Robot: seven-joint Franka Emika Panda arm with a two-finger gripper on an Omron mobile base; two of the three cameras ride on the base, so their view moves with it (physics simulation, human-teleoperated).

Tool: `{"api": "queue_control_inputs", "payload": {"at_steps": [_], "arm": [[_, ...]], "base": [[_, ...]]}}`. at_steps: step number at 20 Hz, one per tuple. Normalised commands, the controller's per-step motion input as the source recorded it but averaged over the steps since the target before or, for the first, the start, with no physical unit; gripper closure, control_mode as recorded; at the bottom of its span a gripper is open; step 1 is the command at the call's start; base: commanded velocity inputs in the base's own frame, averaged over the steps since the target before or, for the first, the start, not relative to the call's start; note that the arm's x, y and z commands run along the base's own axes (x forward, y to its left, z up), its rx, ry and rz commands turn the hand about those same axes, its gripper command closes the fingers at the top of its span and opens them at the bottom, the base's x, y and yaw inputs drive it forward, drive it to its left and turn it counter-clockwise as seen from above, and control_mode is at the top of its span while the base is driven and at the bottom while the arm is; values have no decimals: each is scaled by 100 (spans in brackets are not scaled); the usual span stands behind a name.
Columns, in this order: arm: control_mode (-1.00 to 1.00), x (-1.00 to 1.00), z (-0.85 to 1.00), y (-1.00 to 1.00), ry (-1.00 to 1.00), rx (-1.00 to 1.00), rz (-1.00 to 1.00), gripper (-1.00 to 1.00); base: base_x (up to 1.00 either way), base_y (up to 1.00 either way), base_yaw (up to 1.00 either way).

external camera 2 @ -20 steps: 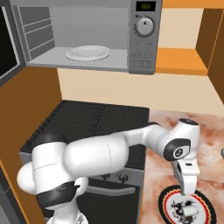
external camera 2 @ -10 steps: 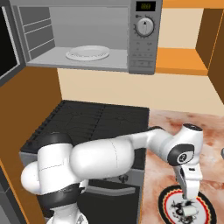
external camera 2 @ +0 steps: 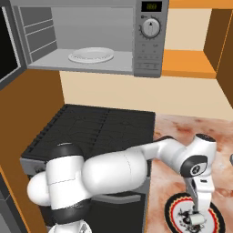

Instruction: Pick the marshmallow from the counter and place it in the microwave. Then turn on the microwave.

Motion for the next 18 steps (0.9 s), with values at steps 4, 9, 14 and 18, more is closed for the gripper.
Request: {"api": "queue_control_inputs", "payload": {"at_steps": [4, 9, 14, 18], "arm": [[-100, 0, -15, -8, 0, 1, -2, -100], [-100, 0, -17, -6, 0, 1, -3, -100], [-100, -6, -20, -2, 0, 1, -3, -100], [-100, -8, -17, -6, 0, 2, -4, -100]], "base": [[0, 0, 0], [0, 0, 0], [0, 0, 0], [0, 0, 0]]}}
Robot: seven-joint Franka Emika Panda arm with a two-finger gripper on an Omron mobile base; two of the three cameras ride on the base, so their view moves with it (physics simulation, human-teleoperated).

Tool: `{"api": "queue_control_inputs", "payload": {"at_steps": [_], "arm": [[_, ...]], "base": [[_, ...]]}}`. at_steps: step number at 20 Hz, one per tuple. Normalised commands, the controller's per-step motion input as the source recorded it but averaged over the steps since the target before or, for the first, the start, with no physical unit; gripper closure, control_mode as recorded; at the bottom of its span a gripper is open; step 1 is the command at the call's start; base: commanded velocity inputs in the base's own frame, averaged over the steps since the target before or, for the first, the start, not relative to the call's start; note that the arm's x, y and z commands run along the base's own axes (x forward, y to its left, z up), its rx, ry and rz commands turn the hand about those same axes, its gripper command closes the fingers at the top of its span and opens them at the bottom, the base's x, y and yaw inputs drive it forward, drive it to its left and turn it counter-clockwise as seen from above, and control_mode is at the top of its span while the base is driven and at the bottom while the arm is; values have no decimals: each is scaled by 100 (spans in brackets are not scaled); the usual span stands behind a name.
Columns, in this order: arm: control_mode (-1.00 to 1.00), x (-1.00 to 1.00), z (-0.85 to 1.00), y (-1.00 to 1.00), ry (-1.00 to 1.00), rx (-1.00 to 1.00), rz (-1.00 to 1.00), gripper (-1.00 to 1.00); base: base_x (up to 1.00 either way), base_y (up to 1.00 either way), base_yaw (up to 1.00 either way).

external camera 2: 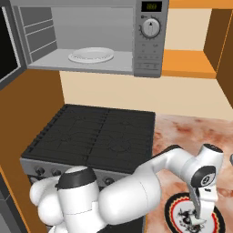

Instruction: Pick the marshmallow from the counter and place it in the microwave. Then turn on the microwave.

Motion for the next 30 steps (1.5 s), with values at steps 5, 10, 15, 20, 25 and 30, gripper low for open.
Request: {"api": "queue_control_inputs", "payload": {"at_steps": [5, 10, 15, 20, 25, 30], "arm": [[-100, -5, -20, -7, 1, 2, -4, -100], [-100, -6, -24, -4, 0, 1, -3, -100], [-100, -6, -24, -7, 0, 2, -2, -100], [-100, -5, -22, -9, 0, 2, -1, -100], [-100, -6, -27, -9, 0, 2, -2, 100], [-100, -21, -46, -15, 0, 5, -4, 100]], "base": [[0, 0, 0], [0, 0, 0], [0, 0, 0], [0, 0, 0], [0, 0, 0], [0, 0, 0]]}}
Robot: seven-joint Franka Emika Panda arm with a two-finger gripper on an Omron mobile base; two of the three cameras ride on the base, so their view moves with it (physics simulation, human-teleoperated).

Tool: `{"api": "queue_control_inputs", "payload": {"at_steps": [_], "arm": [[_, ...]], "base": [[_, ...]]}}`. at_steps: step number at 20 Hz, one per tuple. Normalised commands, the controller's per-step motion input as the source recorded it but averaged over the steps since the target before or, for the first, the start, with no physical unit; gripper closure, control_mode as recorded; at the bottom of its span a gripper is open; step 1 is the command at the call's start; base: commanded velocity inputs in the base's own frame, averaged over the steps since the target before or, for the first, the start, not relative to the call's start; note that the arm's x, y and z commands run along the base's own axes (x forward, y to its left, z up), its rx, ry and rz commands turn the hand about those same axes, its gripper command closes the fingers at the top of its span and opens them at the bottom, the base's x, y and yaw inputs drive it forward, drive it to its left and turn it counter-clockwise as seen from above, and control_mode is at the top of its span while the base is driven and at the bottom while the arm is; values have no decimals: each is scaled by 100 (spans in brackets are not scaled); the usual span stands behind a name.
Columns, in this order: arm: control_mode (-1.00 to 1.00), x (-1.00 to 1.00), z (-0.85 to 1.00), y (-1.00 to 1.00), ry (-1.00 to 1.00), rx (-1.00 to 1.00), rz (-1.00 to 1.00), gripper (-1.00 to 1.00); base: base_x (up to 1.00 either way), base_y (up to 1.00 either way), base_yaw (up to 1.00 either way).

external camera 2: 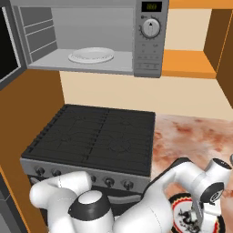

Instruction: Pick the marshmallow from the counter and place it in the microwave. Then turn on the microwave.

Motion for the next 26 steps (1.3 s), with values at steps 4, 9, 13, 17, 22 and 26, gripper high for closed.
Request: {"api": "queue_control_inputs", "payload": {"at_steps": [4, 9, 13, 17, 22, 26], "arm": [[-100, -26, -39, -14, 0, 1, -6, 100], [-100, -7, -19, -1, -1, 0, 0, 100], [-100, -3, -2, 5, 0, -1, 3, 100], [-100, -9, 19, 16, 0, -4, 4, 100], [-100, -7, 21, 34, -1, -6, 5, 100], [-100, -8, 29, 51, -5, -8, 5, 100]], "base": [[0, 0, 0], [0, 0, 0], [0, 0, 0], [0, 0, 0], [0, 0, 0], [0, 0, 0]]}}
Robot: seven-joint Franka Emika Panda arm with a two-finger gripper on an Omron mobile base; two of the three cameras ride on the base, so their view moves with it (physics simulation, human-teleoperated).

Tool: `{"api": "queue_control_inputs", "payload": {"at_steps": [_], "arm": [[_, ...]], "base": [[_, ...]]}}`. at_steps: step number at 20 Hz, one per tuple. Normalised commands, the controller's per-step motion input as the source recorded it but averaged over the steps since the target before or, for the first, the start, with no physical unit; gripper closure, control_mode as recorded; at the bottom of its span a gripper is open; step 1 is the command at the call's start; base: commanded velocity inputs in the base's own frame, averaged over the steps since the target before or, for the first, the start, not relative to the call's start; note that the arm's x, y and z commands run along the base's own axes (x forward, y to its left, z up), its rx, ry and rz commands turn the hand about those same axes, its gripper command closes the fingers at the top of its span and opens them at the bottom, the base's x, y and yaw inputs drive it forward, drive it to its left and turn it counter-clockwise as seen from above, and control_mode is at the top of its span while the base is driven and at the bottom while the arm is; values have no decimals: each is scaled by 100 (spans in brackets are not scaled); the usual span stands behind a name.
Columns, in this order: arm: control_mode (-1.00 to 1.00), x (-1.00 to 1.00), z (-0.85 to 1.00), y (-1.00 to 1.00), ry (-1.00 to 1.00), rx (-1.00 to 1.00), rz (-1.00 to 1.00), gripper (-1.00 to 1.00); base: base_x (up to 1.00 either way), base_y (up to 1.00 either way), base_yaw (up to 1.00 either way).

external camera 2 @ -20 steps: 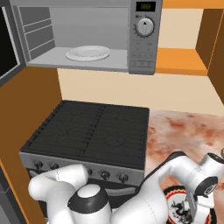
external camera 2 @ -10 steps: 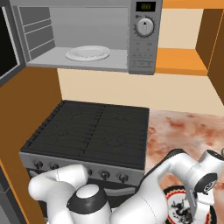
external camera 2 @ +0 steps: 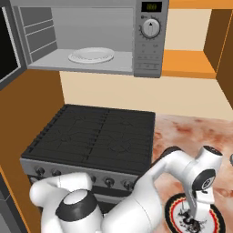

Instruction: Pick the marshmallow from the counter and place it in the microwave. Then turn on the microwave.

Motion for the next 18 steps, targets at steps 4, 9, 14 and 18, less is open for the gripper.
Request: {"api": "queue_control_inputs", "payload": {"at_steps": [4, 9, 14, 18], "arm": [[-100, -4, 32, 55, -5, -9, 5, 100], [-100, 0, 32, 55, -6, -9, 5, 100], [-100, 0, 27, 55, -8, -10, 9, 100], [-100, 0, 20, 53, -10, -10, 14, 100]], "base": [[0, 0, 0], [0, 0, 0], [0, 0, 0], [0, 0, 0]]}}
